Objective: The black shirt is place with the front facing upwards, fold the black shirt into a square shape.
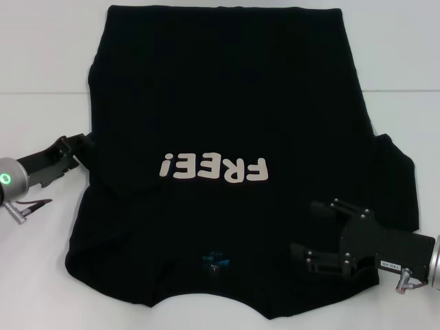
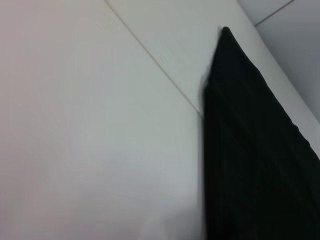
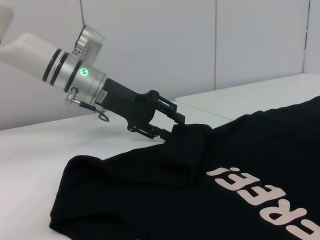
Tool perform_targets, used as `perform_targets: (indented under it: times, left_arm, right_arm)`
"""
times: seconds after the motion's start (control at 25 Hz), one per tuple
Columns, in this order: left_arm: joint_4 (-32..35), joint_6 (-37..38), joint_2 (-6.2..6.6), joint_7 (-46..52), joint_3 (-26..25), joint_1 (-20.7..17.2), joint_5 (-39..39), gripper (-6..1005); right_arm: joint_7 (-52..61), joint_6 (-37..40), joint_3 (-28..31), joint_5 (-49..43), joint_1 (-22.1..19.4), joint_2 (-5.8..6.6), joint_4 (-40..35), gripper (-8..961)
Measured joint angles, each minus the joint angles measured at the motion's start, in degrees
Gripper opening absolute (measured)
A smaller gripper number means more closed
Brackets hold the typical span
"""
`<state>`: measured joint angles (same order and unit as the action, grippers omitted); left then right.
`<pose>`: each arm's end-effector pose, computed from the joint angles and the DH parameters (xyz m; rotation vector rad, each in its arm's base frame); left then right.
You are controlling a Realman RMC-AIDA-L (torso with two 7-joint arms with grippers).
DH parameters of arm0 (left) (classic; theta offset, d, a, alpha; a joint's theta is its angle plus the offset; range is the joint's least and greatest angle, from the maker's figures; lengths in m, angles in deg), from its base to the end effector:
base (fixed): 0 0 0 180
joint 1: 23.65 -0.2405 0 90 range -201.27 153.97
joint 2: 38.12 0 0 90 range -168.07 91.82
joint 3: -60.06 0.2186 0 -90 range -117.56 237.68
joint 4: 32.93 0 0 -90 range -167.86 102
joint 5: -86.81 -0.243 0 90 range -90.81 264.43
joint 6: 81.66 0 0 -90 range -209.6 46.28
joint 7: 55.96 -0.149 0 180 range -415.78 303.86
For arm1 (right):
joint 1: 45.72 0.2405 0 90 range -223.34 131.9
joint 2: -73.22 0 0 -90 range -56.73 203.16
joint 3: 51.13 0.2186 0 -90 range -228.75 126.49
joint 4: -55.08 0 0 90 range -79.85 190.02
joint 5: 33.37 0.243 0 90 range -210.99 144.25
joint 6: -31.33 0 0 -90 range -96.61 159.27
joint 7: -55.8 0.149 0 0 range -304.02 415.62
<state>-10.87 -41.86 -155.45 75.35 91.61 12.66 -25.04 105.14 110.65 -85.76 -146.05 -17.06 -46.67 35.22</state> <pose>-0.3420 0.4107 0.0175 -1.4119 -1.8450 -0.7731 0.2910 0.3109 -0.0437 -2.6187 0.3941 0.6470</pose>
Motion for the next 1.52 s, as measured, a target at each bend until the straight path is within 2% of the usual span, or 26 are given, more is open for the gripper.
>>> perform_targets:
  times: [0.16,0.44,0.72,0.96,1.08,1.2,1.4,1.52]
  left_arm:
    - [0.00,-0.70,-0.71,-1.42,-0.16,0.37,0.19,646]
    - [0.00,1.03,-1.12,-1.50,-0.38,1.11,0.78,657]
    - [-0.05,7.99,-1.12,-1.03,-0.52,2.09,4.69,668]
    - [-3.88,13.52,-1.19,-1.05,-0.52,6.29,9.21,677]
    - [-4.17,16.73,-1.19,-1.20,-0.53,7.23,10.13,682]
    - [-4.15,20.52,-0.52,-1.07,-1.24,6.03,12.61,686]
    - [-4.85,27.77,0.84,-1.27,-4.20,0.96,18.75,694]
    - [-3.75,31.07,2.05,-4.05,-1.90,-1.27,18.51,699]
  right_arm:
    - [0.00,0.15,-0.03,0.00,0.00,0.00,0.00,941]
    - [0.10,0.26,-0.09,-0.02,-0.13,0.00,0.00,941]
    - [-0.02,0.26,-0.07,-0.03,-0.56,0.00,0.00,941]
    - [-0.12,0.48,0.25,0.03,-0.81,0.00,0.00,941]
    - [-0.13,0.48,0.32,0.17,-0.88,0.00,0.00,941]
    - [-0.13,0.49,0.41,0.26,-0.88,0.01,-0.01,941]
    - [-0.13,0.48,0.43,0.27,-0.83,-0.03,-0.01,941]
    - [0.48,0.24,0.60,0.29,-0.77,-0.04,-0.01,941]
